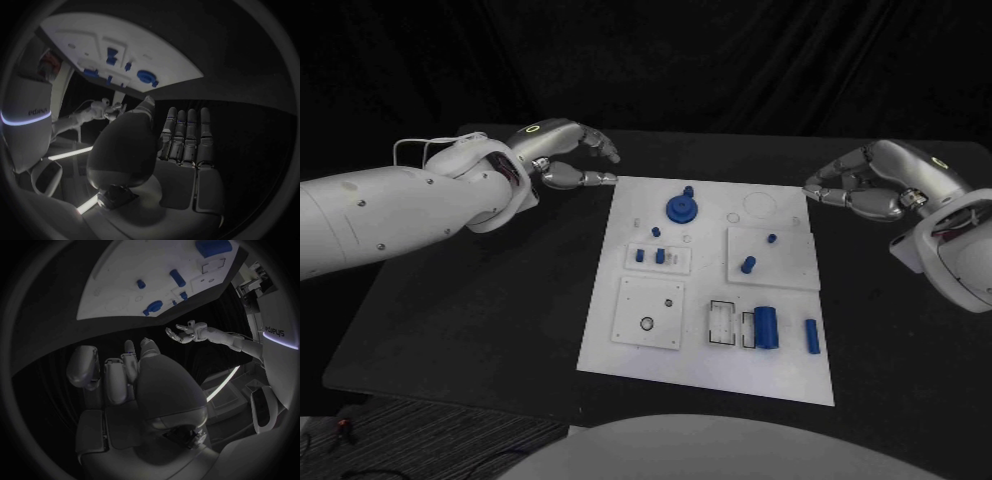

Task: Assemble the parts on the task board

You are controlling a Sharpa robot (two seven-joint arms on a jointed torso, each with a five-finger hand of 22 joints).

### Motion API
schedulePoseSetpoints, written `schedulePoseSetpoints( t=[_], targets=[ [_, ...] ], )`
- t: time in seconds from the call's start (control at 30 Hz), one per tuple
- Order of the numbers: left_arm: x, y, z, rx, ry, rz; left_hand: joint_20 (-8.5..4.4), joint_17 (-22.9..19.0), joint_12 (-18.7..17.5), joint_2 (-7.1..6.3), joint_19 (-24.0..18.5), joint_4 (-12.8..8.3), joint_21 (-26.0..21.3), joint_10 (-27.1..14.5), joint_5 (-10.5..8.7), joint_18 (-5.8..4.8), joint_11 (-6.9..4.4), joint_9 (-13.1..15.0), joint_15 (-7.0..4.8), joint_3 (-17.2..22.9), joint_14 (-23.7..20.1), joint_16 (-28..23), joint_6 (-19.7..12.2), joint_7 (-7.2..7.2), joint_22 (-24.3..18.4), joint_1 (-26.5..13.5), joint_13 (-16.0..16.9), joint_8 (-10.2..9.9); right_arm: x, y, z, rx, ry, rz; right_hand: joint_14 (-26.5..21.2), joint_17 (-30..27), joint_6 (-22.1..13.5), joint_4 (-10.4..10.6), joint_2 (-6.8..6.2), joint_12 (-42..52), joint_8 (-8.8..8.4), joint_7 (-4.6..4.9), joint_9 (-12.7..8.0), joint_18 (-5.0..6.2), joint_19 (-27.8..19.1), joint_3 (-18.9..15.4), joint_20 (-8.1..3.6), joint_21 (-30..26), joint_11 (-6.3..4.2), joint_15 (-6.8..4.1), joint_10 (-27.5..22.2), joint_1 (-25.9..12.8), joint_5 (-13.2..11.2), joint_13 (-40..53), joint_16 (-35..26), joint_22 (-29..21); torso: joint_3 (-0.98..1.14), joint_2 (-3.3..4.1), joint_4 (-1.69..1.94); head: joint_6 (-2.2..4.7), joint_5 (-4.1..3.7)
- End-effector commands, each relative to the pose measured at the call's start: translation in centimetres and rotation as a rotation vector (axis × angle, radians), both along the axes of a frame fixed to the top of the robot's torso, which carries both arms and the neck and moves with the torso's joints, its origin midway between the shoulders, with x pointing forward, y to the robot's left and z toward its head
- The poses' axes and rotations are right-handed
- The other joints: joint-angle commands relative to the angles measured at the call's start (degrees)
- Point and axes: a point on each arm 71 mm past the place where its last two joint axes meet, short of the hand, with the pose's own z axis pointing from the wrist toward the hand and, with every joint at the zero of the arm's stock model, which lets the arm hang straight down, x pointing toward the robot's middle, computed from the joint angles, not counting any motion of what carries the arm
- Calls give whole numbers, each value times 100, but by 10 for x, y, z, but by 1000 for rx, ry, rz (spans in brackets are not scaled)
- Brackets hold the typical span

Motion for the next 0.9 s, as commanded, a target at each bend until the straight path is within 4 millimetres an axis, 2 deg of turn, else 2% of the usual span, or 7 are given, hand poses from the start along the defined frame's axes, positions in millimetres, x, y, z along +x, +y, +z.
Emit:
schedulePoseSetpoints(
  t=[0.03,0.13,0.2,0.23,0.33,0.53,0.9],
  targets=[
    [-5,2,15,-466,127,-110,-48,-443,-88,193,-604,-4,-117,-408,163,23,-23,-93,-4,-417,-245,-768,-63,21,-612,-330,-335,-95,4,9,4,-90,62,-8,-25,-205,-91,14,-101,-2193,-68,63,-16,95,-154,81,22,-349,10,47,-838,87,-103,-4340,-156,690,-35,19,17,-1,-14],
    [-7,0,16,-634,231,-130,-25,-1539,-649,365,-1378,25,-181,-1704,42,24,-167,-244,-15,-862,-1799,-1944,-419,-117,-1311,-487,-1092,-178,8,18,7,-143,86,15,-68,-260,-246,4,-203,-3175,-142,67,-30,103,-190,180,91,-492,119,137,-1089,295,-197,-5198,-178,678,-75,30,48,-1,-62],
    [-9,-3,16,-748,321,-150,27,-1957,-976,484,-1965,19,-235,-2511,-99,-11,-254,-501,93,-1096,-2512,-2166,-1701,-177,-2302,-681,-1419,-322,10,24,8,-190,97,35,-74,-258,-302,-4,-253,-3607,-159,-19,-29,99,-181,267,143,-506,214,241,-1183,446,-514,-5612,-164,688,-109,43,81,-1,-90],
    [-10,-5,15,-808,368,-162,34,-2101,-1080,540,-2273,25,-249,-2757,-166,-40,-299,-643,161,-1248,-2715,-2206,-2313,-224,-2897,-679,-1552,-364,11,27,7,-217,102,46,-77,-247,-316,-10,-237,-3998,-163,-39,-29,96,-178,462,193,-510,320,348,-1357,616,-1430,-5973,-145,696,-129,56,100,-1,-94],
    [-15,-10,11,-958,479,-195,-32,-2257,-1295,676,-2647,30,-329,-3214,-194,-127,-268,-703,155,-1474,-3006,-2270,-3167,-207,-3977,-814,-1654,-436,14,37,5,-296,117,81,-109,-289,-442,-15,-718,-4593,-208,-57,-81,119,-172,1087,176,-583,395,227,-1742,206,-2241,-6700,-144,695,-170,87,130,-1,-99],
    [-25,-16,3,-1062,555,-225,79,-2276,-1384,646,-3174,30,-496,-3671,-110,-10,-650,-744,26,-1518,-3064,-2286,-3741,-596,-5759,-783,-1734,-475,12,45,0,-378,107,127,-272,-526,-1169,29,-1543,-5048,-259,-182,-389,171,-345,2071,264,-1046,498,299,-2596,-98,-2277,-7408,-289,609,-247,163,199,-1,-287],
    [-35,-16,-2,-1097,590,-222,131,-2276,-1397,640,-3184,27,-512,-3715,85,147,-798,-744,-21,-1414,-3064,-2286,-3753,-800,-5909,-680,-1747,-475,10,43,-10,-423,119,140,-273,-508,-998,-54,-1356,-4729,-161,-101,-426,167,-310,2231,269,-1066,518,307,-2038,55,-2128,-7693,-234,624,-331,246,209,15,-452]
  ],
)
